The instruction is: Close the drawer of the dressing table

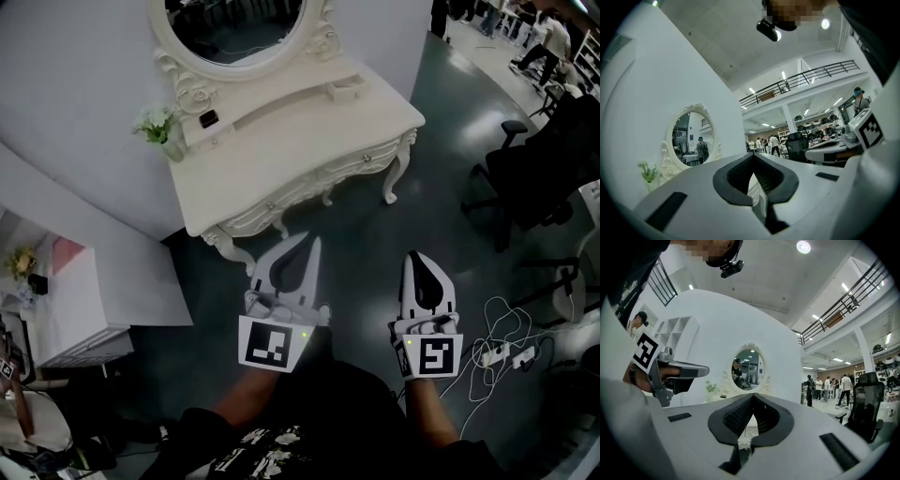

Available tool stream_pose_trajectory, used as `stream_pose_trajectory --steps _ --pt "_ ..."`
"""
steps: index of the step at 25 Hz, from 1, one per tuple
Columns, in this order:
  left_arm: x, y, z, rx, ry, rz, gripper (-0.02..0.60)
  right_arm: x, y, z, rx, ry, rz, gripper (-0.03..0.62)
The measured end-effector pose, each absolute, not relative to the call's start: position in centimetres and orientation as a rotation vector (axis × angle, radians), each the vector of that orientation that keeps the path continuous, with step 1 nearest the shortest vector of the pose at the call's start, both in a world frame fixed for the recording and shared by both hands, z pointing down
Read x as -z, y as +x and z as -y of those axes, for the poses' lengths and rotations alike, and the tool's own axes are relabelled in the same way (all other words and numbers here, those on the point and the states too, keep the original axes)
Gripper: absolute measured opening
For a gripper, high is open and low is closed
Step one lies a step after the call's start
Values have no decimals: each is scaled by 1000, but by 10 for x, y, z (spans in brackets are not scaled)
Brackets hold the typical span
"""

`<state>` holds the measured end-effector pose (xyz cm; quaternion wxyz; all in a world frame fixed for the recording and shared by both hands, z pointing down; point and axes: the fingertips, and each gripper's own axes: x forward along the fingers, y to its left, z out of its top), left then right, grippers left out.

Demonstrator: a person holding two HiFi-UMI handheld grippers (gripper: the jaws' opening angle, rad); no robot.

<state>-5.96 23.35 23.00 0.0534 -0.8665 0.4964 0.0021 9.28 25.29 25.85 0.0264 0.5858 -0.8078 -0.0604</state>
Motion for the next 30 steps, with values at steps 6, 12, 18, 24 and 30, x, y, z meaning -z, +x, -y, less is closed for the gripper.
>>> stream_pose_trajectory --steps 6,12,18,24,30 --pt "-224 -63 -197 -36 -2634 -1473 2 -249 89 -220 220 1854 2472 -2" --pt "-228 -76 -164 -25 -2639 -1461 2 -244 77 -189 259 1885 2453 -2" --pt "-231 -89 -129 -31 -2640 -1441 2 -247 60 -153 274 1873 2455 -2" --pt "-232 -102 -101 -43 -2652 -1448 2 -247 47 -129 269 1854 2449 -2" --pt "-239 -100 -79 -15 -2669 -1429 2 -250 49 -105 255 1856 2444 -2"
